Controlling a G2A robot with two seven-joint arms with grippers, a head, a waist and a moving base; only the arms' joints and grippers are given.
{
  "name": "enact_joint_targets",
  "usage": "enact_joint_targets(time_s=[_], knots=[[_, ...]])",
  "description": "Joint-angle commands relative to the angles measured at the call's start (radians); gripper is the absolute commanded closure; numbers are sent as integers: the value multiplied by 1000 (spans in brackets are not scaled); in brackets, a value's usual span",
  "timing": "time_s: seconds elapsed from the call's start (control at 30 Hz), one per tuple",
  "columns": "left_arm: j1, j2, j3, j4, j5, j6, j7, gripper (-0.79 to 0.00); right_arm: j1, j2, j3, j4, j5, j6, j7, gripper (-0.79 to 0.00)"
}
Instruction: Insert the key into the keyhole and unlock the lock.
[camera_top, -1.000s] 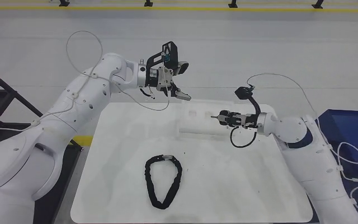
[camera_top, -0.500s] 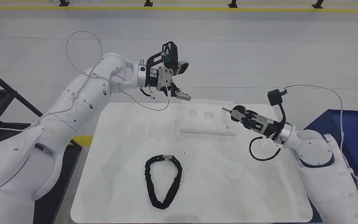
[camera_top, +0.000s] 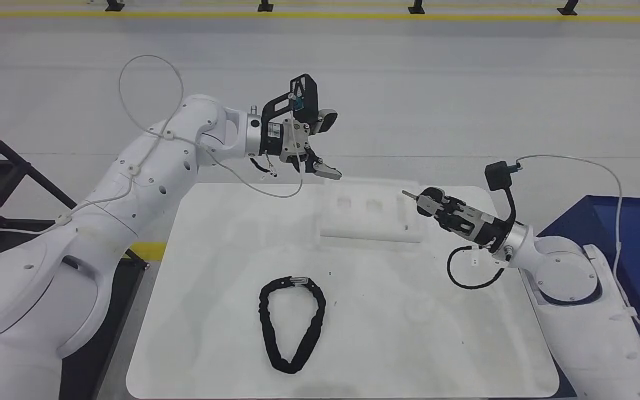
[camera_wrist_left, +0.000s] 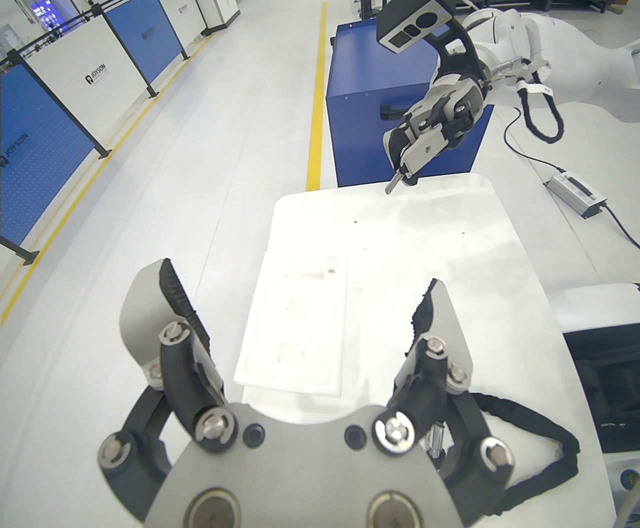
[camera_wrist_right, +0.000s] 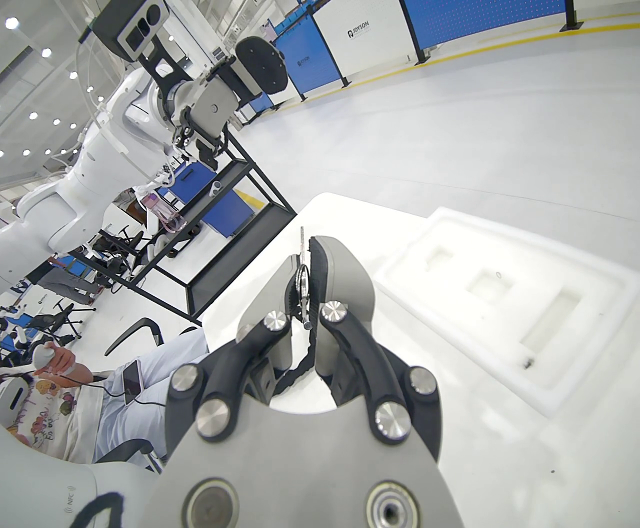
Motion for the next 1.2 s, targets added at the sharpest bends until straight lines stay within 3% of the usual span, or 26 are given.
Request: enact_joint_targets(time_s=[0.0,0.2,0.63,0.83,1.03,1.17], knots=[[0,0,0,0,0,0,0,-785,0,0,0,0,0,0,0,0],[31,6,-17,-13,29,37,-7,-785,0,0,0,0,0,0,0,0],[169,58,-74,-21,391,0,162,-785,0,0,0,0,0,0,0,0],[219,88,-5,-102,606,0,306,-785,0,0,0,0,0,0,0,0],[184,111,138,-104,780,0,472,-785,0,0,0,0,0,0,0,0],[223,117,138,-110,928,0,570,-785,0,0,0,0,0,0,0,0]])
